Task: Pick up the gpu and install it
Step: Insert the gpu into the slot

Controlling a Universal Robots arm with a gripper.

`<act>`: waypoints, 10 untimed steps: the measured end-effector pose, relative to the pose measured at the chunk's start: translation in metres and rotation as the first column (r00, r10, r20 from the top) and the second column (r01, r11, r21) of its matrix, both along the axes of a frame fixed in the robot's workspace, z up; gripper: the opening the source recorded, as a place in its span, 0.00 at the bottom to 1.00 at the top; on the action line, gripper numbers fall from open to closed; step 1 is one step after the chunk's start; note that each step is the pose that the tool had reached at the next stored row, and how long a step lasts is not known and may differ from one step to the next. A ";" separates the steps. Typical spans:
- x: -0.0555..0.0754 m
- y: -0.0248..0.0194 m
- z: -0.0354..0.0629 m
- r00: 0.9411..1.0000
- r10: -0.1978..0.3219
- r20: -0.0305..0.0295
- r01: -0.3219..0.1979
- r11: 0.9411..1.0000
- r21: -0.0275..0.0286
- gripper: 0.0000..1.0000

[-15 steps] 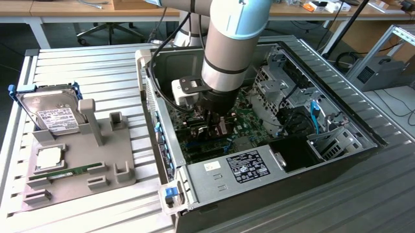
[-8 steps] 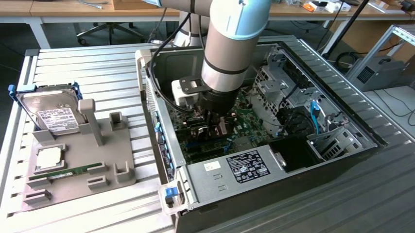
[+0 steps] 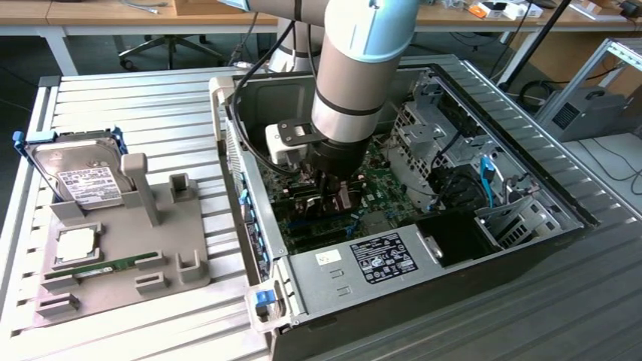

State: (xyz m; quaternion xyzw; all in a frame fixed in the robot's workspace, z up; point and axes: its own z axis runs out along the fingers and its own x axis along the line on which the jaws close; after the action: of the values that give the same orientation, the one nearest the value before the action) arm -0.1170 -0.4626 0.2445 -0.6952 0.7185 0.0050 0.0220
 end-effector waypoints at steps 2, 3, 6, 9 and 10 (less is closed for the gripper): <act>0.000 0.0000 -0.0007 1.000 0.000 0.000 0.000 1.000 0.000 0.27; 0.000 0.0000 -0.0008 1.000 0.000 0.000 0.000 1.000 0.000 0.27; 0.000 0.0000 -0.0019 1.000 0.000 0.000 0.000 1.000 0.000 0.27; 0.000 0.0000 -0.0019 1.000 0.000 0.000 0.000 1.000 0.000 0.27; 0.000 0.0000 -0.0019 1.000 0.000 0.000 0.000 1.000 0.000 0.27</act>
State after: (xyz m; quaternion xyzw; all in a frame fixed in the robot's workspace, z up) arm -0.1173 -0.4627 0.2426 -0.6952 0.7185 0.0050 0.0219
